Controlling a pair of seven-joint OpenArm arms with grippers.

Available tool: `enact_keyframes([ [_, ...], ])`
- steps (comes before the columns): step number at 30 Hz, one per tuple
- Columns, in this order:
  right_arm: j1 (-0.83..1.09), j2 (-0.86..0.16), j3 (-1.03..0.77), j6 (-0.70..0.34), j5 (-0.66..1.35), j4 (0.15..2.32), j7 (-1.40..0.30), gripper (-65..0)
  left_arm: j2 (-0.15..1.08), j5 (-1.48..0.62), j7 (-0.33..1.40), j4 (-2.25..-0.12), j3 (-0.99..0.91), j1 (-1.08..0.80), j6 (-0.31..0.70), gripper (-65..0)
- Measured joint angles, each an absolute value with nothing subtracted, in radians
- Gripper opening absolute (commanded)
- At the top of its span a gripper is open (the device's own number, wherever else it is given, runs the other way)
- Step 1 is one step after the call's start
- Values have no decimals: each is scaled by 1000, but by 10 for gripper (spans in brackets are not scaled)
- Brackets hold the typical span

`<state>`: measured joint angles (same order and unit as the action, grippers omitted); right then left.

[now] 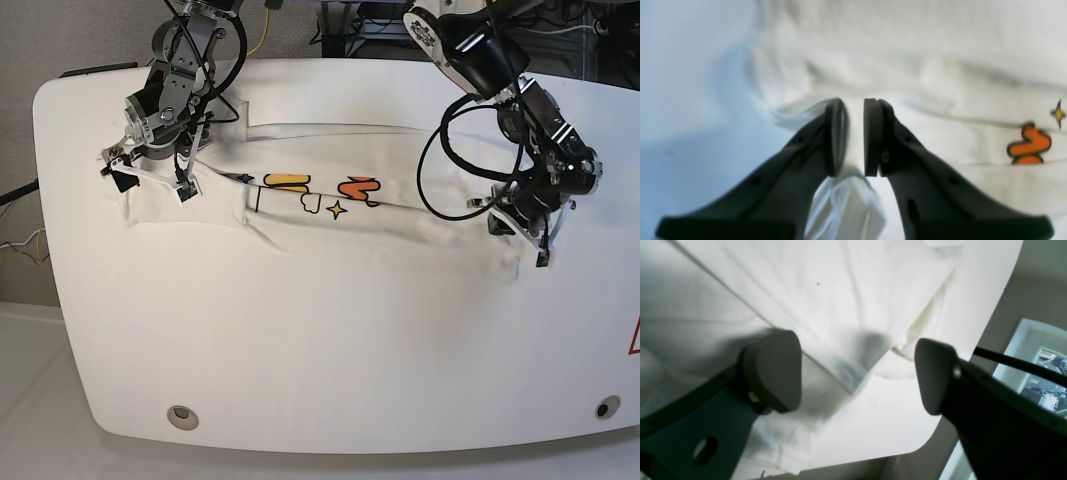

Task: Fold the T-shirt properly
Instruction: 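Grip the band's end with the left gripper and push it toward the right gripper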

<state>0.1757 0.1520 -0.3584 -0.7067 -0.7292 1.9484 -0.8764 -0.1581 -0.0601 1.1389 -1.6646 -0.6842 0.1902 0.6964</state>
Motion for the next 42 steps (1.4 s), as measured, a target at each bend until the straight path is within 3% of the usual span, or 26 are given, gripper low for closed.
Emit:
enact_keyframes([
  [7,176,152,-359,-707,-729,1948,-876,-128,-159,-72,1156,-1679,-612,199,697,-555],
  [25,176,152,-359,-707,-729,1948,-876,-128,-160,-412,1151,-1684,-601,147,696,-555],
  [42,175,152,-358,-707,-729,1948,-876,-128,-156,-420,1087,-1684,-601,87,696,-554],
])
